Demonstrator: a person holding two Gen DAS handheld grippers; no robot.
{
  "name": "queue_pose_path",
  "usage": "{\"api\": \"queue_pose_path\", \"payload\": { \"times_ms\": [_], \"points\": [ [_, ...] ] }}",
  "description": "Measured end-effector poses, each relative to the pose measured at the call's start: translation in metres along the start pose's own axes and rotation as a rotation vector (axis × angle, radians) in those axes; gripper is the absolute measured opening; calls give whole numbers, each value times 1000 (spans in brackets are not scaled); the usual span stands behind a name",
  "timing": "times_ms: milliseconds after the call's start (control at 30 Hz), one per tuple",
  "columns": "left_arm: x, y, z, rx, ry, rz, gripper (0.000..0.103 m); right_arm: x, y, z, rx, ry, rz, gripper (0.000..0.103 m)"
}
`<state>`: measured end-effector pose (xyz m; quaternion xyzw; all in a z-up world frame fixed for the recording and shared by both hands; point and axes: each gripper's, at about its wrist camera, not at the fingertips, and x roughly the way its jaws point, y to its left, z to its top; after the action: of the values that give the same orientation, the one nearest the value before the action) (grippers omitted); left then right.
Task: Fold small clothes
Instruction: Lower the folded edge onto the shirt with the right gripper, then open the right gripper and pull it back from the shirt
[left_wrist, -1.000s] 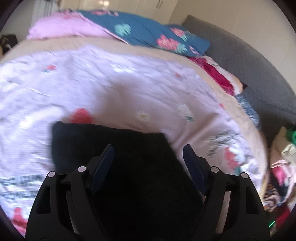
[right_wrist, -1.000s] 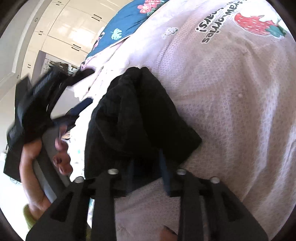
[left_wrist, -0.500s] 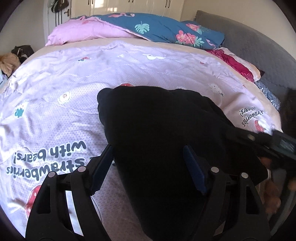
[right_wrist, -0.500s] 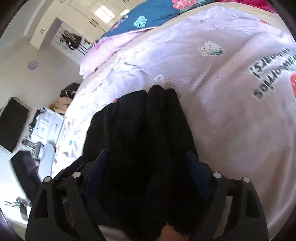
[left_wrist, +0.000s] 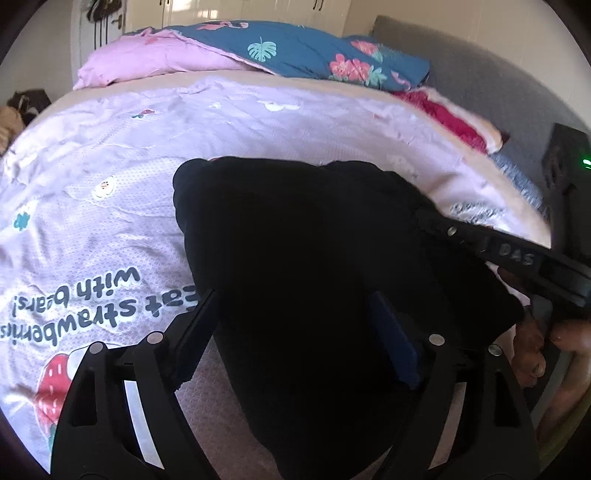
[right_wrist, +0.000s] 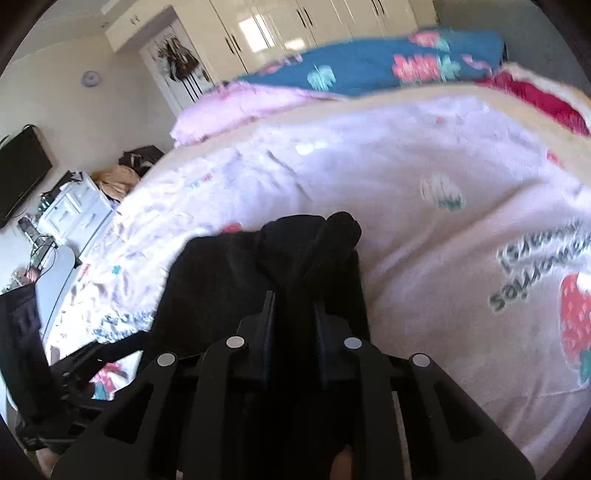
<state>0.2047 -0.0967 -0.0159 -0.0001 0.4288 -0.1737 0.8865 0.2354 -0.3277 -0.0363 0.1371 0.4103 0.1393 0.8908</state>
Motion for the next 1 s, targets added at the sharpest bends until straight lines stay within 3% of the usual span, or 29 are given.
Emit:
{"api": "queue_pose_path", "payload": {
  "times_ms": [100,633,800,833,900,1000],
  "points": [
    [1,-3,-3,-3,1,8,76,5,-11,-7,27,24,-5,22],
    [-16,6,-12,-40,0,-1,77,-31,-6,-26,22,-82,-190,54],
    [-29,10,-13,-47,-14,6,81,-48,1,-30,17,-133,-211,82],
    [-33,11,-14,-46,-20,10,88,-54,3,-31,14,-154,-203,84],
    [-40,10,-14,-43,-30,14,89,-66,10,-32,7,-198,-204,92],
    [-52,11,-16,-43,-51,22,94,-83,17,-38,-6,-262,-207,96]
  ]
}}
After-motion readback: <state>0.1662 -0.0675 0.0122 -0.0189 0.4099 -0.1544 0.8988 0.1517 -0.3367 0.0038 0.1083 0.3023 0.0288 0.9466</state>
